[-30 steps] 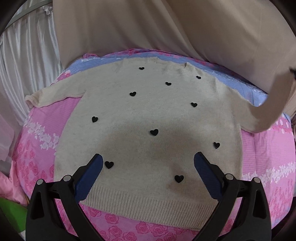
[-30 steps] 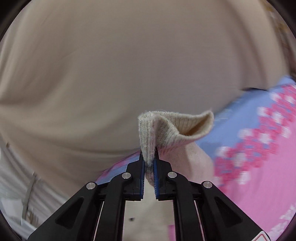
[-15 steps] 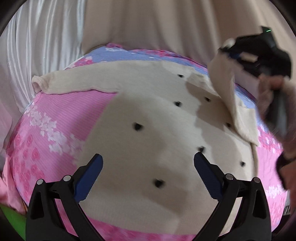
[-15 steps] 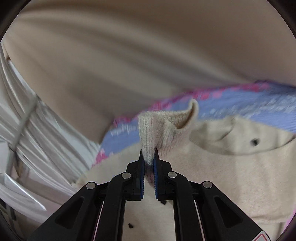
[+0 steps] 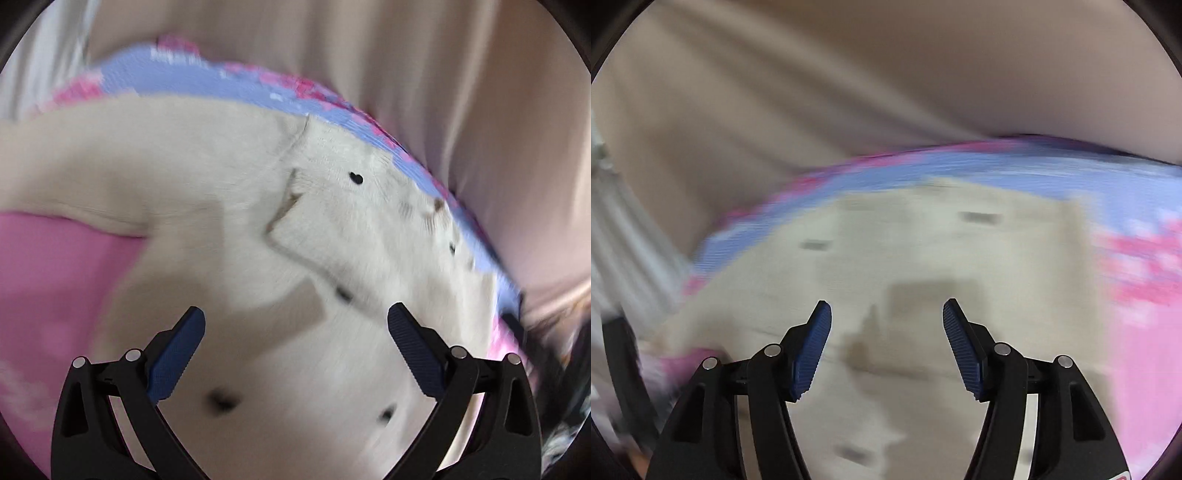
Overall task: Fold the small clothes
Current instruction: 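Fold the sleeve across the sweater body with the right gripper while the left gripper grasps the other cuff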
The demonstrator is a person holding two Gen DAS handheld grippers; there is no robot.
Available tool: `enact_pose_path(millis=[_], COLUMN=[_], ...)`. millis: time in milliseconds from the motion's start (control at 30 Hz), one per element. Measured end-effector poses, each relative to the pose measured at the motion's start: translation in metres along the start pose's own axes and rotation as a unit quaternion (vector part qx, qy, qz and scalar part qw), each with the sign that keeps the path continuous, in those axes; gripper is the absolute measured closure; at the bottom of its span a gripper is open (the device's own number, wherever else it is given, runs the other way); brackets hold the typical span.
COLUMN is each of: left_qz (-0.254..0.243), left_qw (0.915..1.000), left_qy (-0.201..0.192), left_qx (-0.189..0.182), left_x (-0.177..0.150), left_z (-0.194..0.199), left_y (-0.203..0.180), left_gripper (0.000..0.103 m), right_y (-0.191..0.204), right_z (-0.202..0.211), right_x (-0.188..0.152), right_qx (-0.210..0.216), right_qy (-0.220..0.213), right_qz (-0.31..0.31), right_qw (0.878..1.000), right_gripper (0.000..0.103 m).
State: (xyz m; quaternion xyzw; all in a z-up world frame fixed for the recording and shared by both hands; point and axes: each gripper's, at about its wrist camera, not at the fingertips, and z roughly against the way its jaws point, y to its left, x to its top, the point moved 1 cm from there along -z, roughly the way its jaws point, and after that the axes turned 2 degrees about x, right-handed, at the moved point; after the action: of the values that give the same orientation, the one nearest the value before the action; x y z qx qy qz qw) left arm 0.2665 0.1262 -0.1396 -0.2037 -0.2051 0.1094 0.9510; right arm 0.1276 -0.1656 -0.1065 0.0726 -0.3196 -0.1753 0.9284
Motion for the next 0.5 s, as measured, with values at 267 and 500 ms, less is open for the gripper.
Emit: enact_pose_path(millis=[267, 500], left_qz=[-0.006, 0.029], left_qw=[0.9993, 0.9967], left_qy=[-0.021, -0.075], left_qx=[0.032, 0.006], left_x=[0.034, 0.062], left_z=[-0.058, -0.03], left_y=[-0.035, 0.001], left_gripper=[0.071, 0.097], right_y=[-0.109, -0.117], right_z=[-0.019, -0.038], right_x=[-0.04, -0.032], right_qx=[-0.098, -0.065], right_qy=[0.044, 0.022], right_qz=[-0.027, -0.068], right_qw=[0.994, 0.995], right_gripper=[0.043, 0.09])
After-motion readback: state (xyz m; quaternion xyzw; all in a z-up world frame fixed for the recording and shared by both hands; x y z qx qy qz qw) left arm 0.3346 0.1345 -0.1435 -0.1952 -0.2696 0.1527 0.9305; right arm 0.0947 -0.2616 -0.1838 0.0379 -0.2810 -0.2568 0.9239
